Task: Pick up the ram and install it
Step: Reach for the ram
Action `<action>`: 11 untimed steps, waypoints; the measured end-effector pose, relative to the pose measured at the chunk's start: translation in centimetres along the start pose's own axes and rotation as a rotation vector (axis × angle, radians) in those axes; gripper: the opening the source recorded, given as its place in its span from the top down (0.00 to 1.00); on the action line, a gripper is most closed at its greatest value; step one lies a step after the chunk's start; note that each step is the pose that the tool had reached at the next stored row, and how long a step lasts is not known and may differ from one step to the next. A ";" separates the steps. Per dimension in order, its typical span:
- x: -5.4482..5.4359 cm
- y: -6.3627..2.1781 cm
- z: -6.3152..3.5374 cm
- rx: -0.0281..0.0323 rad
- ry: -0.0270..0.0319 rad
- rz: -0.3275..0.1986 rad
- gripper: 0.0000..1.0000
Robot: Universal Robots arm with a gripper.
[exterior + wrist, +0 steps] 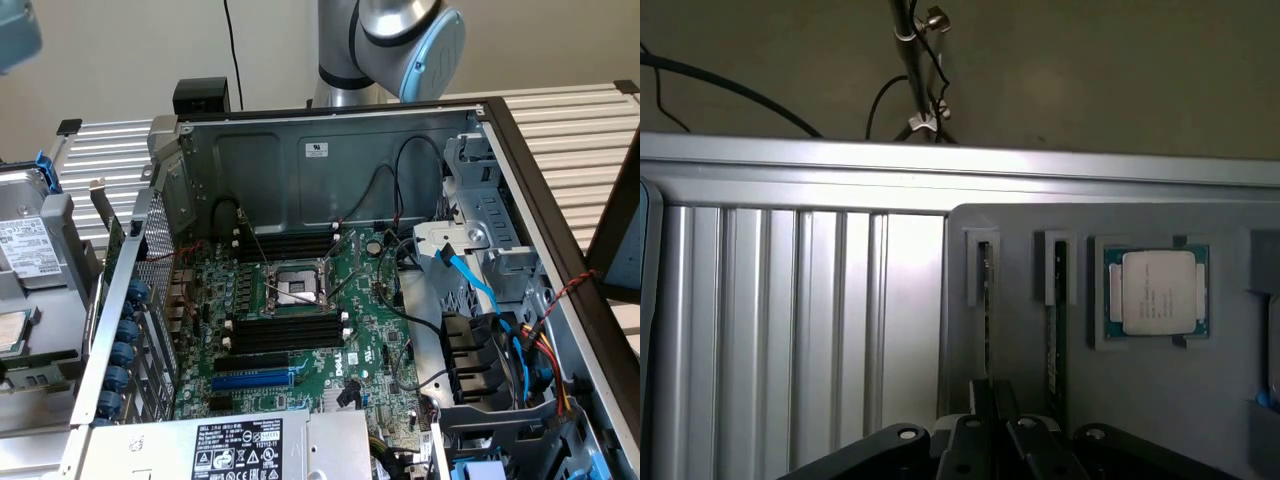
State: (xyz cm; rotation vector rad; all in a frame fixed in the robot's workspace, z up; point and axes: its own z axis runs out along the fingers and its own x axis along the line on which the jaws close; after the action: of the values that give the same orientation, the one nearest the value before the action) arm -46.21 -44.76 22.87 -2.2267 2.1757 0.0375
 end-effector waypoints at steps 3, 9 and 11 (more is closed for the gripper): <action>0.0 0.00 0.02 -0.0007 0.0000 0.000 0.87; 0.0 0.01 0.05 -0.0016 -0.0001 0.000 0.80; 0.0 0.01 0.04 -0.0013 -0.0003 0.000 0.80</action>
State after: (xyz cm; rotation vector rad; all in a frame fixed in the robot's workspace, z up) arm -46.22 -44.76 22.83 -2.2274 2.1760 0.0392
